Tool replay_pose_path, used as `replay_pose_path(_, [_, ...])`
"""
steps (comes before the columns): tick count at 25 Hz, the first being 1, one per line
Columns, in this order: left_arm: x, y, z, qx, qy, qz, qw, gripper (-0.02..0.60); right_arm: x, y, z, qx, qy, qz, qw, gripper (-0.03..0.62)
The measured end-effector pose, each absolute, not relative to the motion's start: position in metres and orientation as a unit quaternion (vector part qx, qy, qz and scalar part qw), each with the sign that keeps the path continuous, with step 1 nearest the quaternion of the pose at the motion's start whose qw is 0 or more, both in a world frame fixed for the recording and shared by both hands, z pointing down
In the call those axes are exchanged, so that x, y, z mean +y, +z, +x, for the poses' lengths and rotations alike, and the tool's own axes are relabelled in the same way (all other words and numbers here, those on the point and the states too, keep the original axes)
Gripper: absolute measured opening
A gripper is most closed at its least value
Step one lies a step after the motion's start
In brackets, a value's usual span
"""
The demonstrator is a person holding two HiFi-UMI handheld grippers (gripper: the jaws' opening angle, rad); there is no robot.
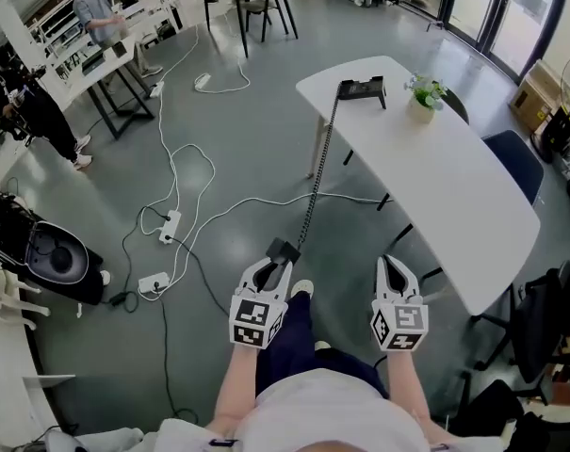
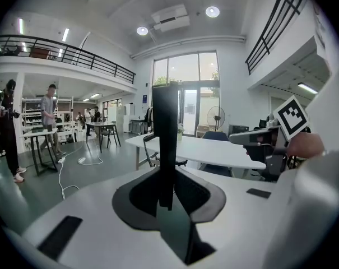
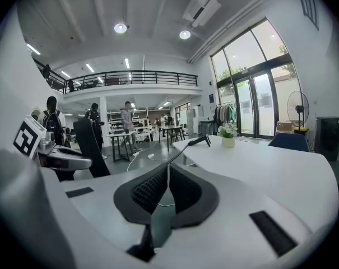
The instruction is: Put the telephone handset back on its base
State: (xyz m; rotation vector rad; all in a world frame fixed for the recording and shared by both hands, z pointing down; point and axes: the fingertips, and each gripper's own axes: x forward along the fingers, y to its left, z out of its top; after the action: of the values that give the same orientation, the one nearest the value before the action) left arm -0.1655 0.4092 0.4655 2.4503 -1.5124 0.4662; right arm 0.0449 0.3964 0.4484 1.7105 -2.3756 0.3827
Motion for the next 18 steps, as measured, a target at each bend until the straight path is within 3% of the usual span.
replay_pose_path(18, [0.265,0.454,-0.202,-0.497,0.141,0.846,0.131,0.078,0.265,0.44,0.02,-0.78,0.134,0.603,0.103,0.037])
